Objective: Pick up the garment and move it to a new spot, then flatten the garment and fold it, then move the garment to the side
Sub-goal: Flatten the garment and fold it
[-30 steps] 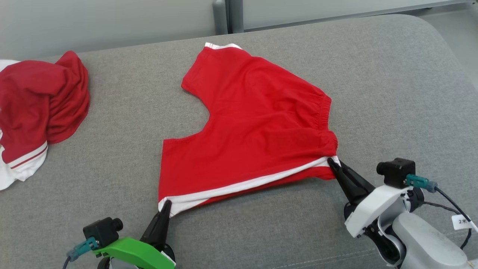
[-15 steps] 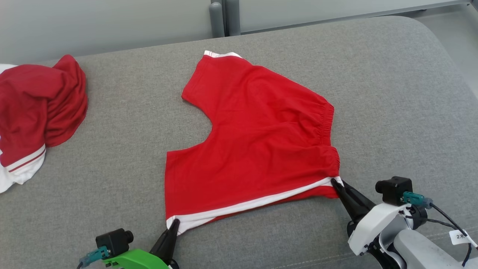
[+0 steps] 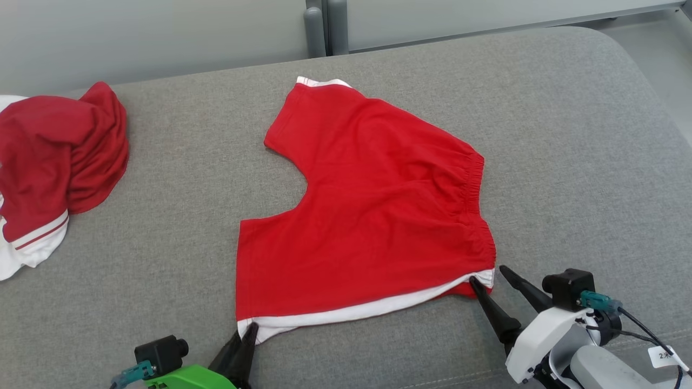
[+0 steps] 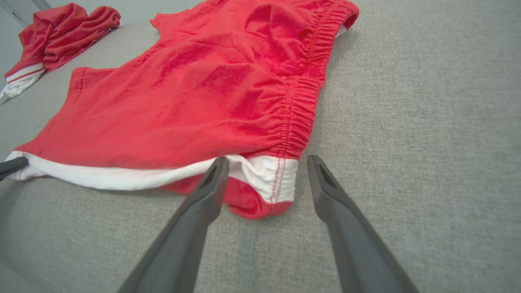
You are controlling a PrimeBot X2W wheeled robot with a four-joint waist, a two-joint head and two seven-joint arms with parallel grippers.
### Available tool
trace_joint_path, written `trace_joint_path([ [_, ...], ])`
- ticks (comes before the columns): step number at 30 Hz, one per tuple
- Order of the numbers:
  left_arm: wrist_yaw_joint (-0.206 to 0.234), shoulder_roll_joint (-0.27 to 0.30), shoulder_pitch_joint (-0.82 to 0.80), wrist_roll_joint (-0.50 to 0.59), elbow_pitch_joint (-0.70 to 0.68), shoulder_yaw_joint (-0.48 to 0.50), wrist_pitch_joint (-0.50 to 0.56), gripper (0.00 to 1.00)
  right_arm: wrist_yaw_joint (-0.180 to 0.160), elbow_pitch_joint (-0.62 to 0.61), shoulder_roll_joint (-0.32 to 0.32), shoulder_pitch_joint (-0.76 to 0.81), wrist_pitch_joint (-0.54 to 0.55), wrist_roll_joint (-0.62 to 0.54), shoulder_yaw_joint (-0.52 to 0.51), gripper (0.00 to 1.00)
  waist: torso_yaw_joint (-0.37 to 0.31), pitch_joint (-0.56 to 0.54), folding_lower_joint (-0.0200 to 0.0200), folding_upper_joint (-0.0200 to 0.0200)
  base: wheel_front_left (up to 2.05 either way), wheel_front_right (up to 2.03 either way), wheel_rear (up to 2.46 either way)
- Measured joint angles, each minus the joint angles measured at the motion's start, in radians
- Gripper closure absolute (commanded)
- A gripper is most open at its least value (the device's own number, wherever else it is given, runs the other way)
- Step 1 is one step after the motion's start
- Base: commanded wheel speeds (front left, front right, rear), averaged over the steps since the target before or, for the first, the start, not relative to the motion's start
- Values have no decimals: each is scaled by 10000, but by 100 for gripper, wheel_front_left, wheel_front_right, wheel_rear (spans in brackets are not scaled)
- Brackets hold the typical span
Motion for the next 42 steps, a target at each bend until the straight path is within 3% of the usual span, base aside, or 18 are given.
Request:
trace_joint_path([
  [15, -46, 324, 269, -12, -384, 364, -548, 0, 4, -265, -433, 762, 0, -403, -725, 0, -57, -282, 0, 0, 0, 0, 0],
  [22, -46, 322, 195, 362, -909, 560, -984, 0, -19, -1108, -537, 489, -2, -765, -1563, 0, -121, -474, 0, 0, 0, 0, 0],
  [25, -17, 320, 52, 673, -1198, 570, -1070, 0, -188, -1544, -539, 201, -2, -991, -1894, 0, -162, -557, 0, 0, 0, 0, 0],
  [42, 1442, 360, -459, 3074, -2351, 1296, -1361, 0, -1081, -3058, 219, -287, -19, -1914, -2849, 0, -65, -1000, 0, 0, 0, 0, 0],
])
